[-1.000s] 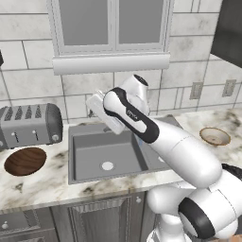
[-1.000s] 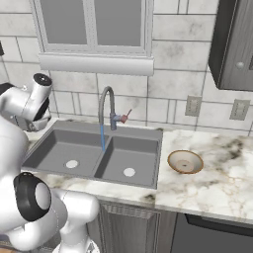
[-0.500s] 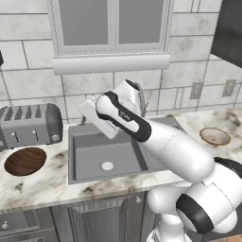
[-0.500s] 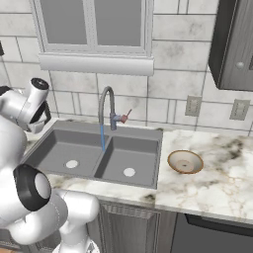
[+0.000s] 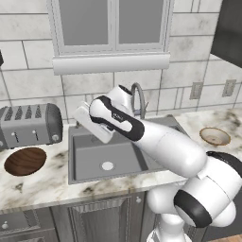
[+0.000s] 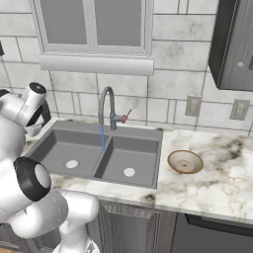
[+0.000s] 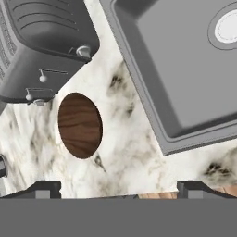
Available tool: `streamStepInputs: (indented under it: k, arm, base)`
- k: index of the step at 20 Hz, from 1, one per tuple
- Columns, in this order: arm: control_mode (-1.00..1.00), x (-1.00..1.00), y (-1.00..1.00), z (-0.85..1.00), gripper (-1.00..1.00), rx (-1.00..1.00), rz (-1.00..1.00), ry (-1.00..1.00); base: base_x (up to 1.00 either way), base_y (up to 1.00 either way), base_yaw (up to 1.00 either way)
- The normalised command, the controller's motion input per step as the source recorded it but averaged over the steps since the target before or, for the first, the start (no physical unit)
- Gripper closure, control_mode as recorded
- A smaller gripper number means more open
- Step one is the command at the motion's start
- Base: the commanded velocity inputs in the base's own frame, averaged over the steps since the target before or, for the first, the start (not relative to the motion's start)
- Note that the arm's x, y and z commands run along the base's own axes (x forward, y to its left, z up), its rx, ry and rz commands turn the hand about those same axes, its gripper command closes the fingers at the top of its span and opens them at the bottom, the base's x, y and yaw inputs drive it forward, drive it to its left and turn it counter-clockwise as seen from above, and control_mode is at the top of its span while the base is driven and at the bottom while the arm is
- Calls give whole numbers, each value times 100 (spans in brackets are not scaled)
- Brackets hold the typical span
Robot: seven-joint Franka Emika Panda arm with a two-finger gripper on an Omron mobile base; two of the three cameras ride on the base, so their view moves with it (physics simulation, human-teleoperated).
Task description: Rinse each bowl for a few seconds and place them down in the sink or on the counter.
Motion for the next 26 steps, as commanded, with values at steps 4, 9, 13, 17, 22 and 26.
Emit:
streamStepInputs:
  k: [4,9,13,17,22,26]
  arm:
    - [-100,0,22,-15,-100,0,6,0]
    - [-100,0,23,-16,-100,0,6,0]
    - [-100,1,22,-16,-100,0,6,0]
    - [-100,2,21,-15,-100,0,6,0]
    - [-100,4,20,-16,-100,-1,6,0]
    - [-100,5,20,-16,-100,0,6,0]
  base:
    - [0,0,0]
    - [0,0,0]
    - [0,0,0]
    - [0,0,0]
    - [0,0,0]
    - [0,0,0]
